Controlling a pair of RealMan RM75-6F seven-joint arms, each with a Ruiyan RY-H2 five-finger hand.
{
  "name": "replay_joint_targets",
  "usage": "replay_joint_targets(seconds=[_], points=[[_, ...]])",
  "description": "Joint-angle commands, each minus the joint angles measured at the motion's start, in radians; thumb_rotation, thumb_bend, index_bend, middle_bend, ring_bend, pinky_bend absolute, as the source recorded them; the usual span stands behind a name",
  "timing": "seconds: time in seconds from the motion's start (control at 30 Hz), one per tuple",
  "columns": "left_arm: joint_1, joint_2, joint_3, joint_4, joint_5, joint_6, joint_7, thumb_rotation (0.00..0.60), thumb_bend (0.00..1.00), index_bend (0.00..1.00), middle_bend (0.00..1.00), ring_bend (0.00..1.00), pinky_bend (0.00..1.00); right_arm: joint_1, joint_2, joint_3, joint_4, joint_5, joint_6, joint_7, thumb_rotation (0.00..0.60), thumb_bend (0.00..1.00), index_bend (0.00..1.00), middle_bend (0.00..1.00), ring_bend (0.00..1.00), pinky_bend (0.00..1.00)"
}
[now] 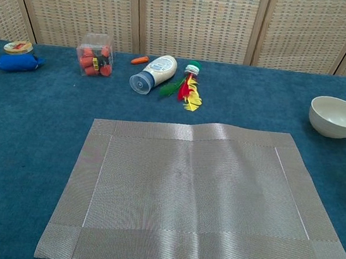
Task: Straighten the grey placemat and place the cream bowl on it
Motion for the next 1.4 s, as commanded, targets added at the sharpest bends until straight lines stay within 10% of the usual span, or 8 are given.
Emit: replay_joint_targets(seconds=[0.03, 0.47, 1.4], points=[[0.006, 0.012, -0.013, -0.006, -0.01, 0.0, -0.015, 0.6, 0.26, 0.05, 0.0, 0.0, 0.0, 0.096, -0.067, 0.052, 0.135, 0.104, -0.116, -0.072, 0.6, 0.24, 0.28, 0.0, 0.0, 0.02], [0.015, 0.025, -0.048, -0.003, -0.031, -0.034, -0.046, 0.6, 0.26, 0.06, 0.0, 0.0, 0.0, 0.184, -0.224, 0.042, 0.48, 0.22, -0.267, -0.059, 0.6, 0.29, 0.36, 0.02, 0.0, 0.04], [0.029, 0.016, -0.071, -0.002, -0.016, -0.07, -0.056, 0.6, 0.26, 0.1, 0.0, 0.0, 0.0, 0.238, -0.395, -0.006, 0.851, 0.166, -0.332, 0.127, 0.6, 0.33, 0.5, 0.15, 0.0, 0.12]])
